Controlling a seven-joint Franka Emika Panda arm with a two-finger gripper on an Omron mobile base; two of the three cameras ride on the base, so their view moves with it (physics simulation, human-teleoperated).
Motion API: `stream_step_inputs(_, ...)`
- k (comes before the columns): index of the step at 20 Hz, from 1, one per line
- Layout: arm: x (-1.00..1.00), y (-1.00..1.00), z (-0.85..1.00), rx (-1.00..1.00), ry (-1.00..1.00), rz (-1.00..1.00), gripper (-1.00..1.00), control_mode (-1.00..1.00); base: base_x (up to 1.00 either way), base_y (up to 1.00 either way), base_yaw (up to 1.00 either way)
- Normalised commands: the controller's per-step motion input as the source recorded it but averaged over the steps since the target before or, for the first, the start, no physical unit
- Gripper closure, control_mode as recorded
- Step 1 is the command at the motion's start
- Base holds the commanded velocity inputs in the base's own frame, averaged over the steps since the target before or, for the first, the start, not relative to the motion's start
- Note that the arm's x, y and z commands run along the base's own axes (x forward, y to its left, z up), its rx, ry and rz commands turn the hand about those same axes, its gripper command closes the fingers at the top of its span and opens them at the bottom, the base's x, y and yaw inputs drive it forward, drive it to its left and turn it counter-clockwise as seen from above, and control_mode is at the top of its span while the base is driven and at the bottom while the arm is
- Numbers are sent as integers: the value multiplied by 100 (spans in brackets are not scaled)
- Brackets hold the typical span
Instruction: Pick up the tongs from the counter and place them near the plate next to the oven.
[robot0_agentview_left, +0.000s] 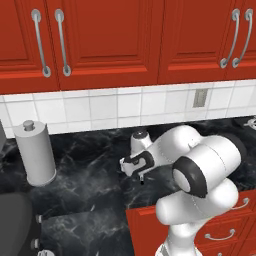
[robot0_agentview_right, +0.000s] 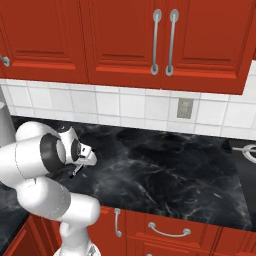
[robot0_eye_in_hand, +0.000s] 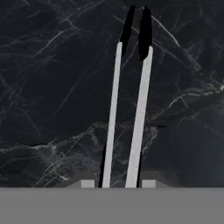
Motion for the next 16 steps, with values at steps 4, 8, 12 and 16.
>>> stream_step_inputs(4,-47,-68,31,8,-5,-15,100,-100,0,0,0)
stream_step_inputs(8,-52,-51,74,3,0,-27,100,-100,0,0,0)
stream_step_inputs(12,-49,-10,100,0,0,-33,100,-100,0,0,0)
stream_step_inputs(16,-52,-28,86,0,0,-35,100,-100,0,0,0)
